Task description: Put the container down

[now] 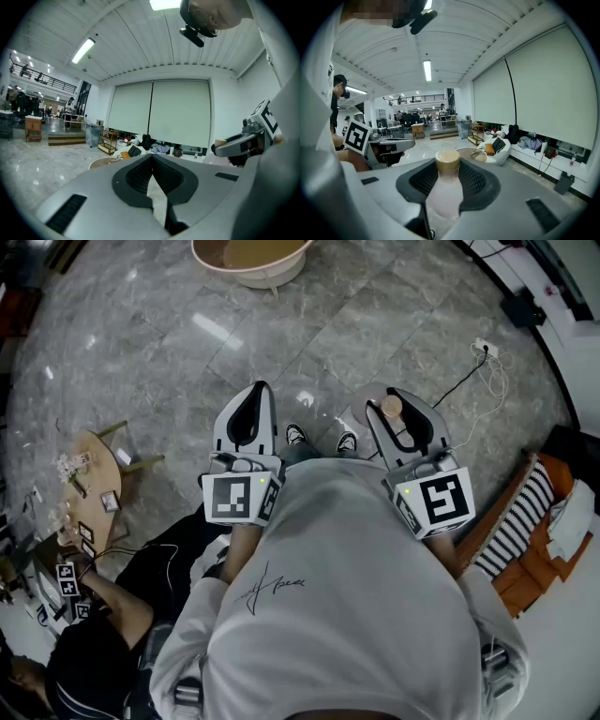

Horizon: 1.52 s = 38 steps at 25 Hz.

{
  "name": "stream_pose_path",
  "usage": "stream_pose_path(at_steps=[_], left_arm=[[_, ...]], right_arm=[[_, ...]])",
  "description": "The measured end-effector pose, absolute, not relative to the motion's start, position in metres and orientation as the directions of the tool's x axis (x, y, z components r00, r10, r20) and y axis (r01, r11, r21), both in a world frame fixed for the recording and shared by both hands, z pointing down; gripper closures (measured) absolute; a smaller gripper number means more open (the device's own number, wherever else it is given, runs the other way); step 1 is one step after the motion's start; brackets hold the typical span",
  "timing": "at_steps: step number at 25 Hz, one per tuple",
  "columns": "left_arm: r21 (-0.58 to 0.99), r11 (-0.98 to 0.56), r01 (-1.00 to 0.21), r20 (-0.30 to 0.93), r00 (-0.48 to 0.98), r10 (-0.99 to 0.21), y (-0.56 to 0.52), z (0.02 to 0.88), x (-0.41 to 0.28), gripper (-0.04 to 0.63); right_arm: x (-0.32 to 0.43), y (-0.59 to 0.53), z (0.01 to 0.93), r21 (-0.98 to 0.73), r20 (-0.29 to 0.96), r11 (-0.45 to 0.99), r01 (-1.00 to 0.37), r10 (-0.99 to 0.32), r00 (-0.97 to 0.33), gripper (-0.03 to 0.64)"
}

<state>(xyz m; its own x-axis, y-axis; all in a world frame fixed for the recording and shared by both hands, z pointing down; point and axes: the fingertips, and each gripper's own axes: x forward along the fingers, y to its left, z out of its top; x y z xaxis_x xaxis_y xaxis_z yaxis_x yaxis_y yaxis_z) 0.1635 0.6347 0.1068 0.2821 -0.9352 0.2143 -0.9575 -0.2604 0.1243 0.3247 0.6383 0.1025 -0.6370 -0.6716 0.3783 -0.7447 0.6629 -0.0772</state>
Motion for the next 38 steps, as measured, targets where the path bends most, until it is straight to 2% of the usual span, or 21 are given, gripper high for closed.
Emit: stream_pose_path(at_steps=[24, 38], left_arm=[[0.147, -0.354, -0.923, 0.197, 0.379, -0.904, 0.627, 0.103, 0.087, 0.577], [0.121, -0.352, -0.928, 0.239, 0.371, -0.897, 0.546, 0.113, 0.085, 0.577]], right_arm=[[0.240, 0.635, 0.102, -0.128, 0.361, 0.590, -0.797, -0.721, -0.591, 0.469], [0.224, 0.543, 0.108, -0.145, 0.349, 0.632, -0.761, -0.687, -0.637, 0.469]])
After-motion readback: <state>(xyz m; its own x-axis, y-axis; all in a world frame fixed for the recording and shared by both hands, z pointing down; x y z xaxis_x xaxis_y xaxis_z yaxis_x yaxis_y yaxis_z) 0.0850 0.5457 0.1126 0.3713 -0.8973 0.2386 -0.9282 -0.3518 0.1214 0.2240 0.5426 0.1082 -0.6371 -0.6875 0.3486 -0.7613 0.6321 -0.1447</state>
